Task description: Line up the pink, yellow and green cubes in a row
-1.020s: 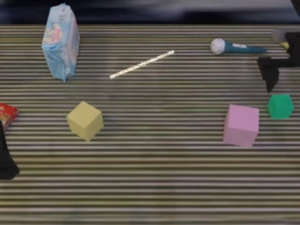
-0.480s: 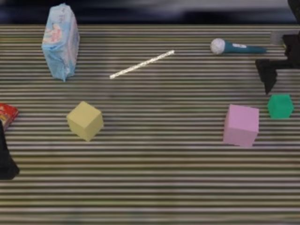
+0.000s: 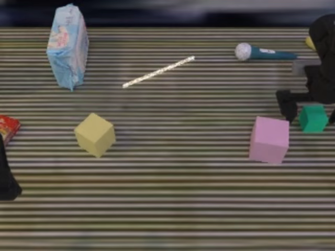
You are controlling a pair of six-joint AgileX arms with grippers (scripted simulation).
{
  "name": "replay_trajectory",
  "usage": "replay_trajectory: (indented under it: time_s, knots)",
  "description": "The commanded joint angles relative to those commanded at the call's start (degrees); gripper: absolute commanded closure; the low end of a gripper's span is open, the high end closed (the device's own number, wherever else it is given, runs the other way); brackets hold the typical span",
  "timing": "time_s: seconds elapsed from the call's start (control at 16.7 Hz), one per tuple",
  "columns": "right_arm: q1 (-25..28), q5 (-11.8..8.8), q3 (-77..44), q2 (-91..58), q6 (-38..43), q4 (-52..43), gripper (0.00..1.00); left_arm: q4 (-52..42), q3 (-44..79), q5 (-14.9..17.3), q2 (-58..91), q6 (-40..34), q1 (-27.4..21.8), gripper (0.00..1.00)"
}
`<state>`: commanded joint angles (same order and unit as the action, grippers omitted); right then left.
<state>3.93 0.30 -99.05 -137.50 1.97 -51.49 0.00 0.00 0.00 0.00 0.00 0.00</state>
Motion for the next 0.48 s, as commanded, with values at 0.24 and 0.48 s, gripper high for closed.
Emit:
replay_trajectory:
  time_s: [0.24,0.48]
  knots:
    - [0.00,0.00,0.16,-0.13,0.01,0.23,0.00,0.00,0.00,0.00,0.00,0.00,0.00,0.00]
    - [0.00,0.00,0.16,-0.13,0.01,0.23,0.30,0.00,0.00,0.00,0.00,0.00,0.00,0.00]
